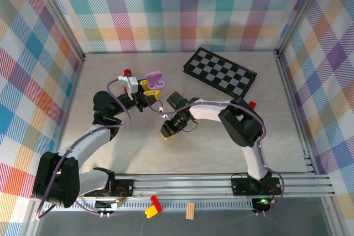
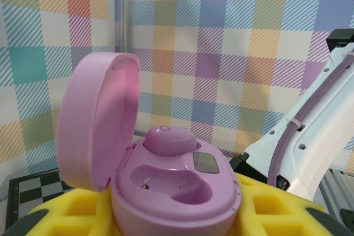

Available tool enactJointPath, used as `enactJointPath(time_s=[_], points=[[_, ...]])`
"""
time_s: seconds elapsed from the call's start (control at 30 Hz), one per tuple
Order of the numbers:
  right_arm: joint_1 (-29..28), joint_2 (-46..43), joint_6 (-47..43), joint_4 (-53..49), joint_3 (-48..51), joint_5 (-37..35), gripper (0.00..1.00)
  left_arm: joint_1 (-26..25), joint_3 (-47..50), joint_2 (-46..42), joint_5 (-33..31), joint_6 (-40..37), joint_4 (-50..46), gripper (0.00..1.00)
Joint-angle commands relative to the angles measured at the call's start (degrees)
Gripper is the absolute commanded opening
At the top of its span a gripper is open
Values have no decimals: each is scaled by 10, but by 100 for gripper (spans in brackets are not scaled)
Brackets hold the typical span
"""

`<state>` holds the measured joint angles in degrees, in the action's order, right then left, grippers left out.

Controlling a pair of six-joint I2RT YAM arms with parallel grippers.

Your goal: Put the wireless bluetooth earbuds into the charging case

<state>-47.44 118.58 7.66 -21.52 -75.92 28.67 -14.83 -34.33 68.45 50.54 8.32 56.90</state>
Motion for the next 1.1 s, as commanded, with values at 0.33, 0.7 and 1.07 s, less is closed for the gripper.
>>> enactJointPath(time_s=[0.33, 0.7, 1.07], points=[[0, -74, 72, 66, 61, -96, 21, 5, -3, -18, -11, -23, -7, 37], [69, -281, 154, 102, 188, -195, 20, -33, -1, -57, -133, -136, -128, 37], [120, -486, 113, -39, 128, -228, 21, -137, 3, -11, -256, -215, -106, 37]])
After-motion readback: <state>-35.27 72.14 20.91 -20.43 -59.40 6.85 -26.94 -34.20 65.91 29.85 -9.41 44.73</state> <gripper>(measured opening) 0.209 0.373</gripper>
